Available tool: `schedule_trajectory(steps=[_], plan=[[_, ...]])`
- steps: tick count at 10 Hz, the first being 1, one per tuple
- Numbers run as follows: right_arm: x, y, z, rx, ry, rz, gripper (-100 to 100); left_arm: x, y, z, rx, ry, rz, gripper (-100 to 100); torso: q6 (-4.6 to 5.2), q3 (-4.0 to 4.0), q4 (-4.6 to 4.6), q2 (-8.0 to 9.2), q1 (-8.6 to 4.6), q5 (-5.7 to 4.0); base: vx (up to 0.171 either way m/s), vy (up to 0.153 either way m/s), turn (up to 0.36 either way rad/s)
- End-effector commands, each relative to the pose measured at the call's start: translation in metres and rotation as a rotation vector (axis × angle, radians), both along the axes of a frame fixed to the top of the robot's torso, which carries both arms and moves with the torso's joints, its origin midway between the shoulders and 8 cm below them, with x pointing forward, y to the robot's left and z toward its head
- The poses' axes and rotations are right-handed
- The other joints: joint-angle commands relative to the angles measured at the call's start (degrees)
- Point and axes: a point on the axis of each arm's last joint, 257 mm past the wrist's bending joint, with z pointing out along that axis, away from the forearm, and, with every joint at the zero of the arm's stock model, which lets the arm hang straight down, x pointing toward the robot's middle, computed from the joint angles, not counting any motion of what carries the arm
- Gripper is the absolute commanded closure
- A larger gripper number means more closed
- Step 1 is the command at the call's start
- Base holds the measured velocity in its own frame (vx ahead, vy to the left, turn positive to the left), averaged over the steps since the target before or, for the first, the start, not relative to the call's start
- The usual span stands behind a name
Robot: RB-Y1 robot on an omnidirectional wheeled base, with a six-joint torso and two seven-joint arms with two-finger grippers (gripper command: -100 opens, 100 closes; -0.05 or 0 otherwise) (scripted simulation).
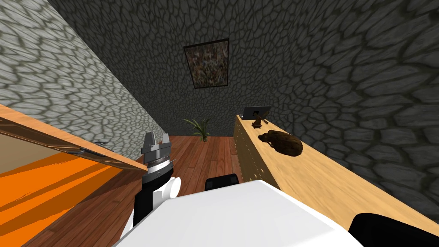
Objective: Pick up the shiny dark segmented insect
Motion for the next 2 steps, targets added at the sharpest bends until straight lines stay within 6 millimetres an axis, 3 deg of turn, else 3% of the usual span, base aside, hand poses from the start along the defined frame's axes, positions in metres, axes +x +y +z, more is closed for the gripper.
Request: schedule_trajectory(steps=[1, 2], plan=[[0.0, 0.0, 0.0, 0.0, 0.0, 0.0, 100, 0.0, 0.0, 0.0, 0.0, 0.0, 0.0, 0, 0.0, 0.0, 0.0, 0.0, 0.0, 0.0, -0.006, 0.016, -0.008], [0.0006, -0.0001, 0.0005, 0.001, 0.0, 0.0, 0, 0.0, 0.0, 0.0, 0.0, 0.0, 0.0, 0, 0.01, 0.0, 0.0, -0.01, -0.07, -0.03, 0.0, 0.0, 0.0]])
